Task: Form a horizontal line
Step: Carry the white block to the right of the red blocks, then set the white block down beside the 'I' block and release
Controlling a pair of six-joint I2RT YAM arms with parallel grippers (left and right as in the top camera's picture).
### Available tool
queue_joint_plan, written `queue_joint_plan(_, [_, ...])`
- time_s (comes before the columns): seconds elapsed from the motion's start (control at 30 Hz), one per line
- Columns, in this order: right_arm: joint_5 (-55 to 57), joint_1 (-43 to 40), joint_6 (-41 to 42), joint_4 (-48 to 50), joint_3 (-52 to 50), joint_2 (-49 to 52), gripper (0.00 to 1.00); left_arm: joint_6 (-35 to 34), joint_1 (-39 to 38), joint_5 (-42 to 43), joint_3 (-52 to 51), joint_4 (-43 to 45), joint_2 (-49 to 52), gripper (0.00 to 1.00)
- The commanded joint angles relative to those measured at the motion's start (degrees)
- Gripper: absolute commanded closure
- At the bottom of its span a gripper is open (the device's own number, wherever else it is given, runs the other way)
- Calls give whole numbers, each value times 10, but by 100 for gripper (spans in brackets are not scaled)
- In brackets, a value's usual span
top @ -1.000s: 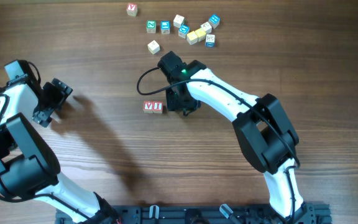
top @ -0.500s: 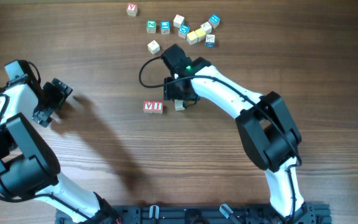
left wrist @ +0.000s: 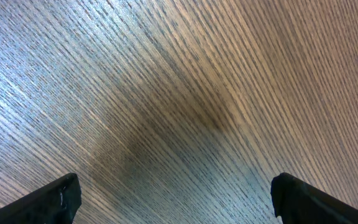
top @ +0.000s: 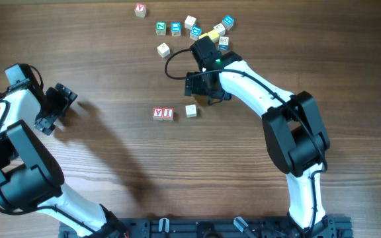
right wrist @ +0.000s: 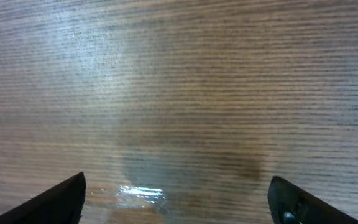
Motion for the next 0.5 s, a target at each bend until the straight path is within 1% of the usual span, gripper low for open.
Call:
queue_joint_plan(0.0, [34, -2, -13, -13, -1, 7, 17, -5, 2, 2, -1, 0, 7, 0])
queue_joint_plan(0.03, [36, -3, -14, -16, -1, 7, 22, -5, 2, 2, -1, 0, 7, 0])
queue_joint_plan(0.1, [36, -3, -14, -21, -1, 7, 27, -5, 2, 2, -1, 0, 7, 0])
queue_joint_plan(0.17, [35, -3, -14, -27, -1, 7, 34, -5, 2, 2, -1, 0, 7, 0])
queue_joint_plan(0.27, [35, -3, -14, -37, -1, 7, 40, -5, 2, 2, -1, 0, 7, 0])
queue_joint_plan(0.3, [35, -3, -14, -45, -1, 7, 44, -5, 2, 2, -1, 0, 7, 0])
queue_joint_plan(0.4, [33, -3, -14, -54, -1, 7, 49, -5, 2, 2, -1, 0, 7, 0])
queue_joint_plan(0.47, [30, -3, -15, -57, -1, 7, 58, -5, 2, 2, -1, 0, 7, 0])
